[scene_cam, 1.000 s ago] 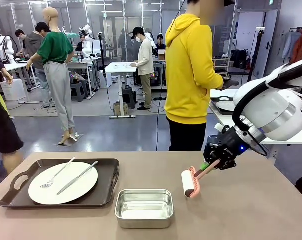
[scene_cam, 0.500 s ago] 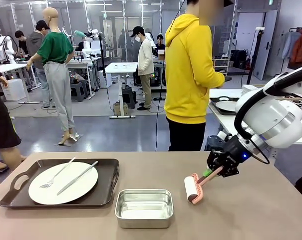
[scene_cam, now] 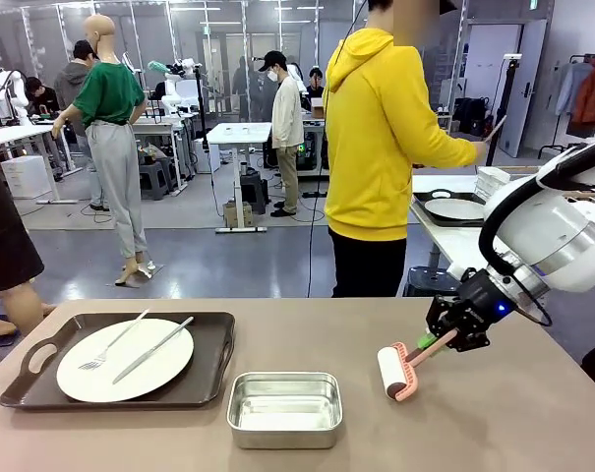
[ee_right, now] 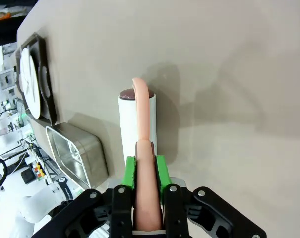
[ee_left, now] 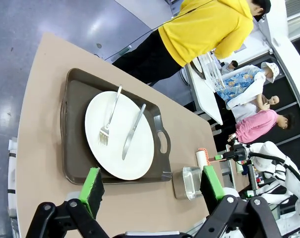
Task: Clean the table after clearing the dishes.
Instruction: When the left (or right) Handle tray is removed, use the left hand (or right hand) to clean the left (or right) side of the table with the Lint Roller.
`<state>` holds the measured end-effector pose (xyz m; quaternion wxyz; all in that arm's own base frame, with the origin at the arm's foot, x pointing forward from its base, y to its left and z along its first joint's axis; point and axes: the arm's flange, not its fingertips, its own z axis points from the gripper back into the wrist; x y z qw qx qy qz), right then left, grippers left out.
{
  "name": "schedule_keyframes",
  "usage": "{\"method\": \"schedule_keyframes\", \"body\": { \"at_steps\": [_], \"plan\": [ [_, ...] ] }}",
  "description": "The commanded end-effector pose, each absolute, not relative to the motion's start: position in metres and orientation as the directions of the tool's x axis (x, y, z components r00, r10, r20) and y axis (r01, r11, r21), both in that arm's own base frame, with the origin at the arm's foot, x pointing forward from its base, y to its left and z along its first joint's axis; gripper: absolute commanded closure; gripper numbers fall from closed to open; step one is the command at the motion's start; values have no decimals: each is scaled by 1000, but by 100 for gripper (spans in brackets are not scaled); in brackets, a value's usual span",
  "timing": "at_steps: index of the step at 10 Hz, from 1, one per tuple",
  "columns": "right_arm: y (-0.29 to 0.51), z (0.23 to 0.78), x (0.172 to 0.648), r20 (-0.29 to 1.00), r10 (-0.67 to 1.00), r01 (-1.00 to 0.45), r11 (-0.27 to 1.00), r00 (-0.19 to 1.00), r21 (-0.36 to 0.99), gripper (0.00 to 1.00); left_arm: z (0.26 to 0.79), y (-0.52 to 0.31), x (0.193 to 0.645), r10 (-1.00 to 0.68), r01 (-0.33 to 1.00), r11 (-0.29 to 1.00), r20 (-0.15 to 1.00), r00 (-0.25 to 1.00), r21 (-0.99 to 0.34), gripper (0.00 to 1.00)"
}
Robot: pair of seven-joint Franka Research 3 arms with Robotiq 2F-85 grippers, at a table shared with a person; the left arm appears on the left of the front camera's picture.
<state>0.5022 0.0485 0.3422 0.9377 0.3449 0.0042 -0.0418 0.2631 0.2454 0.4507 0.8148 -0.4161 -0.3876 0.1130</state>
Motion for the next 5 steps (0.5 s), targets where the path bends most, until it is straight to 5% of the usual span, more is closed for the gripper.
{"method": "schedule_keyframes", "body": {
  "at_steps": [1, 5],
  "plan": [
    [17, 327, 495, -50, -124, 133, 877, 991, 462, 79, 450, 248, 262, 497, 147, 634, 546, 674, -759, 0],
    [-20, 350, 483, -61, -192, 201, 912, 979, 357, 79, 450, 248, 262, 497, 147, 634, 546, 674, -759, 0]
  ]
}}
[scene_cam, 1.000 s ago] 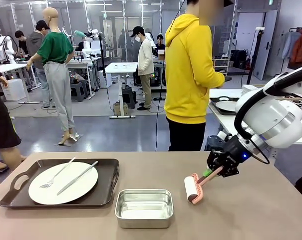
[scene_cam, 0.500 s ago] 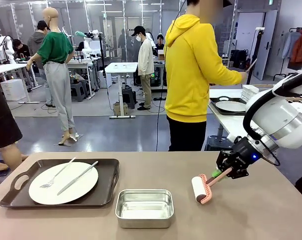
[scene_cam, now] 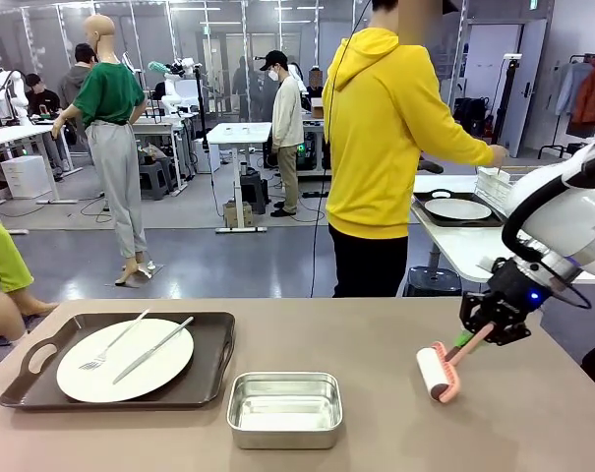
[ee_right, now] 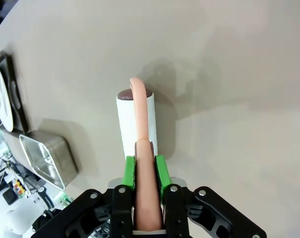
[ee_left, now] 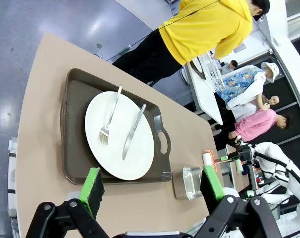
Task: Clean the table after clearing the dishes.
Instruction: When the left (or right) Handle tray is removed, use the left hand (or right hand) to clean the left (or right) side of the table with the Lint Roller.
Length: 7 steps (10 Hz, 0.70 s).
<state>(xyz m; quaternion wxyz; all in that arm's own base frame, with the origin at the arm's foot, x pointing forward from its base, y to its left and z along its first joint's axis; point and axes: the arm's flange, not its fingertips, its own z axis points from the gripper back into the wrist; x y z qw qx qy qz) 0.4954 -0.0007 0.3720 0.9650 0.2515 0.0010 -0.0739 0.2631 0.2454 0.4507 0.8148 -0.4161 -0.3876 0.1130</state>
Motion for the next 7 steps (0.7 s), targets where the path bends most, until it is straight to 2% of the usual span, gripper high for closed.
{"method": "schedule_keyframes", "body": {
  "at_steps": [1, 4, 7],
  "plan": [
    [-29, 352, 479, -64, -218, 227, 918, 974, 326, 79, 450, 248, 262, 497, 147, 634, 546, 674, -759, 0],
    [-59, 359, 471, -50, -284, 287, 926, 958, 245, 79, 450, 248, 262, 497, 147, 634, 546, 674, -759, 0],
    [-74, 380, 458, 1, -321, 312, 923, 947, 225, 79, 450, 248, 262, 497, 147, 634, 546, 674, -759, 0]
  ]
}}
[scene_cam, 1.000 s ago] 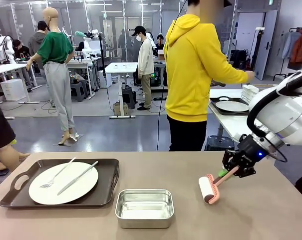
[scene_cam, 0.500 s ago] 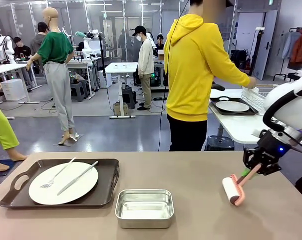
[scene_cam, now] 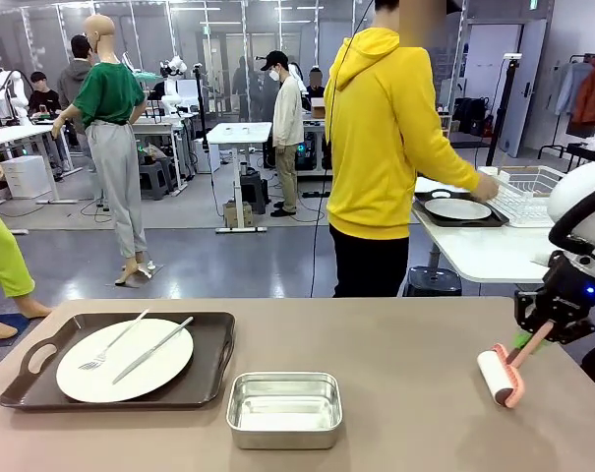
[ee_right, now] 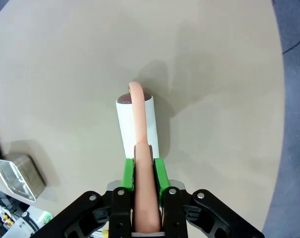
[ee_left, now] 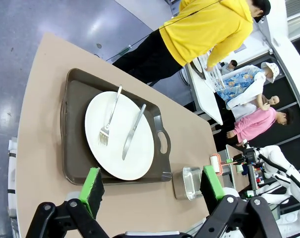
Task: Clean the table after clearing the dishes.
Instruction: When the left (or right) Handle tray is removed, use the left hand (or right hand) to clean the left (or right) side of the table with the Lint Roller.
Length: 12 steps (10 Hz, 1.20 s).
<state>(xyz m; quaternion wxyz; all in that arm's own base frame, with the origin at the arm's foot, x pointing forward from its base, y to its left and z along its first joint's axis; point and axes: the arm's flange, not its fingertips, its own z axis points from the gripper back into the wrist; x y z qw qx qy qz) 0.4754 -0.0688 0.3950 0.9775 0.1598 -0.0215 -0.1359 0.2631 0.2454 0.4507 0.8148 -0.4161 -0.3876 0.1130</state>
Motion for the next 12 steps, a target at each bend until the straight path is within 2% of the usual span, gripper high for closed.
{"method": "schedule_keyframes", "body": {
  "at_steps": [1, 6, 9, 10, 12],
  "plan": [
    [-72, 394, 453, 32, -312, 298, 929, 949, 217, 79, 450, 248, 262, 497, 147, 634, 546, 674, -759, 0],
    [-23, 463, 423, 238, -182, 148, 977, 954, 157, 79, 450, 248, 262, 497, 147, 634, 546, 674, -759, 0],
    [1, 479, 414, 257, -108, 81, 990, 960, 114, 79, 450, 248, 262, 497, 147, 634, 546, 674, -759, 0],
    [-16, 481, 421, 244, -116, 79, 985, 963, 157, 79, 450, 248, 262, 497, 147, 634, 546, 674, -759, 0],
    [-16, 481, 421, 244, -116, 79, 985, 963, 157, 79, 450, 248, 262, 497, 147, 634, 546, 674, -759, 0]
  ]
}}
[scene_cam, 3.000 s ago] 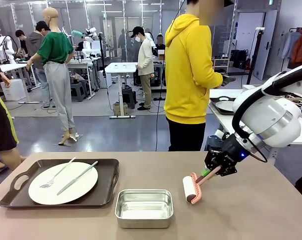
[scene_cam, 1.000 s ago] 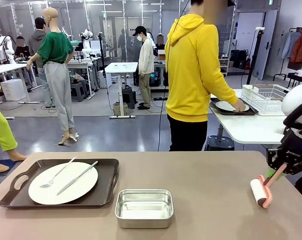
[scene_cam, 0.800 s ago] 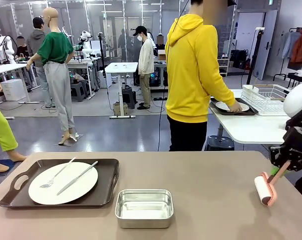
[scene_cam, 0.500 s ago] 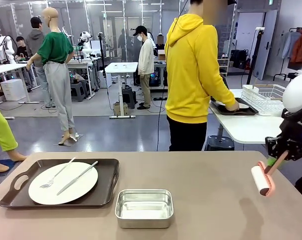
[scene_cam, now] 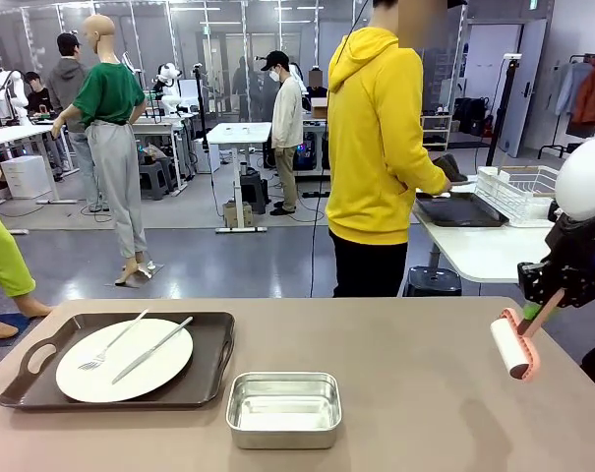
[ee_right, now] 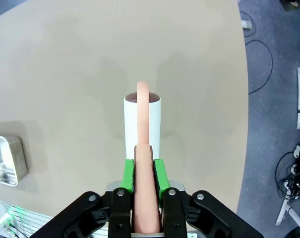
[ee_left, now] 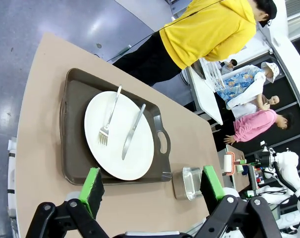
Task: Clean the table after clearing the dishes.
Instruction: When the left (or right) Handle tray is removed, use the left hand (or right hand) to clean the left (or right) side of the table with the Lint Roller, then place the Lint Roller back on top of the Airtight Container.
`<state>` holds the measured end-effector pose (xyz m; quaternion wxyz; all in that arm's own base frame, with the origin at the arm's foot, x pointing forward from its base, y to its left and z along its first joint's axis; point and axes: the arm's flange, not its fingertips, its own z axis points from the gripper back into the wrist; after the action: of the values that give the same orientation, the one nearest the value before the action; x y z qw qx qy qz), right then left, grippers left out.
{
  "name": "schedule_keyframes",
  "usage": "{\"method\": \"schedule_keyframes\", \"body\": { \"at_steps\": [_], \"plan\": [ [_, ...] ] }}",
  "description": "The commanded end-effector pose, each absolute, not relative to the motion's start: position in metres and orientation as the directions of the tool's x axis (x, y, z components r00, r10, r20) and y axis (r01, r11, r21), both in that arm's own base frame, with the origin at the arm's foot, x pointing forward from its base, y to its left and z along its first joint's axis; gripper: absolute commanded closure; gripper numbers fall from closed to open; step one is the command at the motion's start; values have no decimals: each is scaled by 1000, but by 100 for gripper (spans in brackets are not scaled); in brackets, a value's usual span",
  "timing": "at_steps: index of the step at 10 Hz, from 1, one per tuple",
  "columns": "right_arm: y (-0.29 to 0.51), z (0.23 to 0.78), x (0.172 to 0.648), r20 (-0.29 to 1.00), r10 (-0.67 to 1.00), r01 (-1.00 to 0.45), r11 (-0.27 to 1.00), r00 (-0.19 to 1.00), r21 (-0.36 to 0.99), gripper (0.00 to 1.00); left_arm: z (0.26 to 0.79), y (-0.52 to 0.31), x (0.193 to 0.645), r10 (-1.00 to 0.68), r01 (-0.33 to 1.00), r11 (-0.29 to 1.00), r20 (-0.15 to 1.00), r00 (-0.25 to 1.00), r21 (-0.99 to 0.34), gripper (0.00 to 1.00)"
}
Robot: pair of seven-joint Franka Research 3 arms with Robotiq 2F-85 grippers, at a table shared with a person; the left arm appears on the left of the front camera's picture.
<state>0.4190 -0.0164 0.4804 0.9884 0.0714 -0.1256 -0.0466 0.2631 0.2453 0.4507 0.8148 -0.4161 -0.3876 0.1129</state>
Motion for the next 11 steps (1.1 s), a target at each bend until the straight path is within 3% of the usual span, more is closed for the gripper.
{"method": "schedule_keyframes", "body": {
  "at_steps": [1, 11],
  "plan": [
    [-16, 481, 421, 244, -116, 79, 985, 963, 157, 79, 450, 248, 262, 497, 147, 634, 546, 674, -759, 0],
    [-18, 479, 420, 238, -114, 78, 985, 965, 156, 79, 450, 248, 262, 497, 147, 634, 546, 674, -759, 0]
  ]
}}
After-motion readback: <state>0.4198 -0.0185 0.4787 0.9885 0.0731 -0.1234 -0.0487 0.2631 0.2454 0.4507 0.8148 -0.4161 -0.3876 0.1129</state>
